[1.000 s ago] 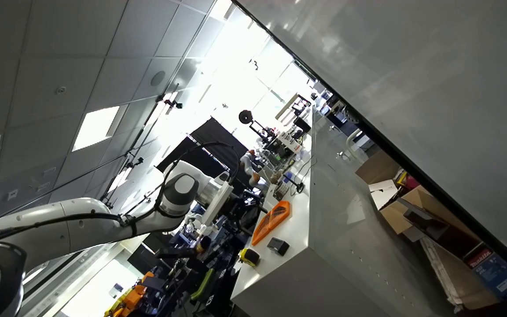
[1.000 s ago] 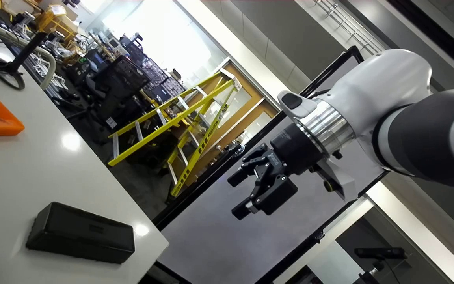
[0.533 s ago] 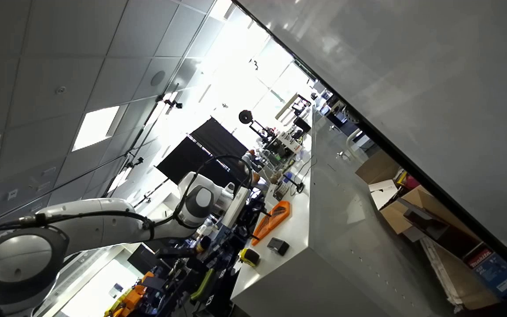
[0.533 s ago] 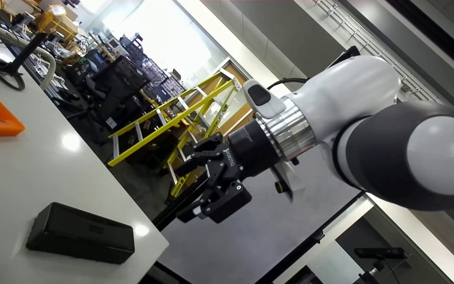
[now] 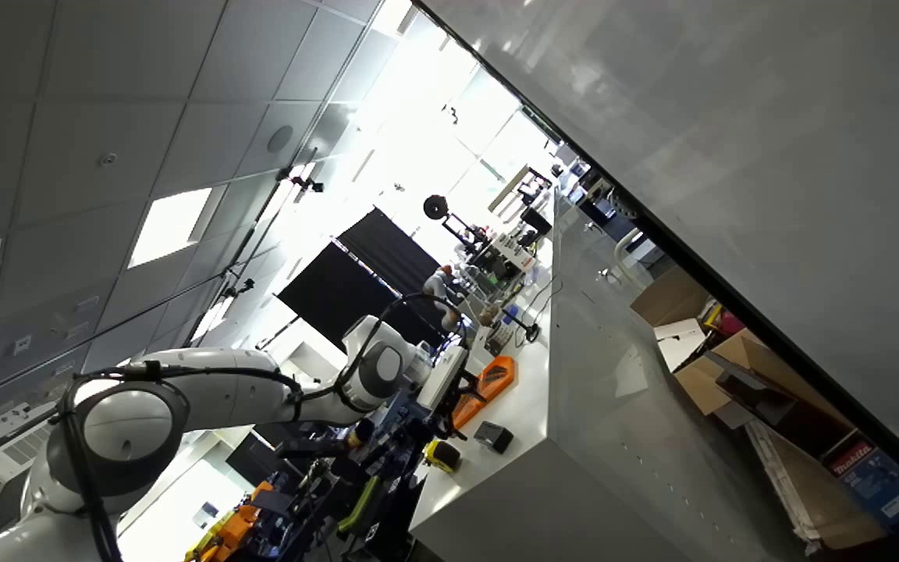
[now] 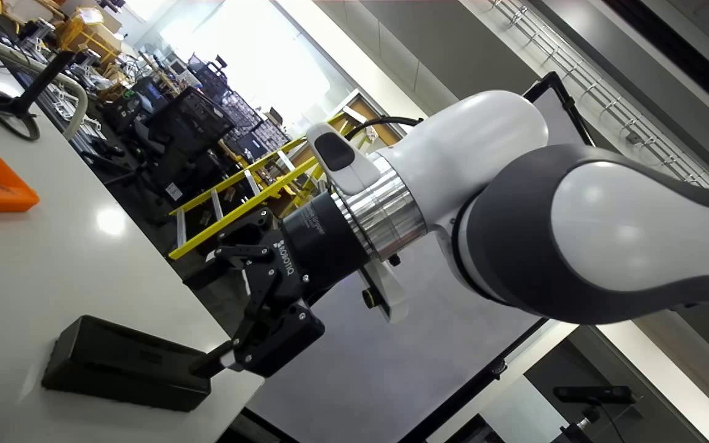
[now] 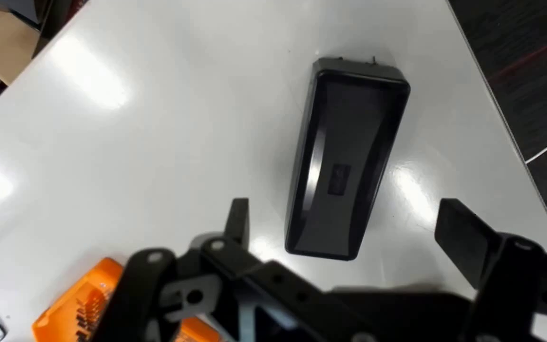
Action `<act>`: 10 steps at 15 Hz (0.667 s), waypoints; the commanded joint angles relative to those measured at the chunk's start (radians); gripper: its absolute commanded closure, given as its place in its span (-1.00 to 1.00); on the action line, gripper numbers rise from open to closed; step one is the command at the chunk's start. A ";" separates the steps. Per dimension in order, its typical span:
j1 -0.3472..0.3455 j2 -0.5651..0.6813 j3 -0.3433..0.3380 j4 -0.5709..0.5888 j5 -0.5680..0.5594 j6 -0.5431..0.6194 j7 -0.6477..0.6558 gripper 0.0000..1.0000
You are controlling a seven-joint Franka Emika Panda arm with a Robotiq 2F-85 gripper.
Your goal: Pick up the white board eraser and move it slightly forward.
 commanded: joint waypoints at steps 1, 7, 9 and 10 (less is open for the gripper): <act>-0.011 0.050 0.016 0.059 -0.011 -0.036 0.001 -1.00; -0.010 0.104 0.023 0.096 -0.016 -0.070 0.012 -1.00; -0.008 0.116 0.021 0.104 -0.024 -0.079 0.018 -1.00; -0.007 0.121 0.019 0.107 -0.030 -0.083 0.022 -1.00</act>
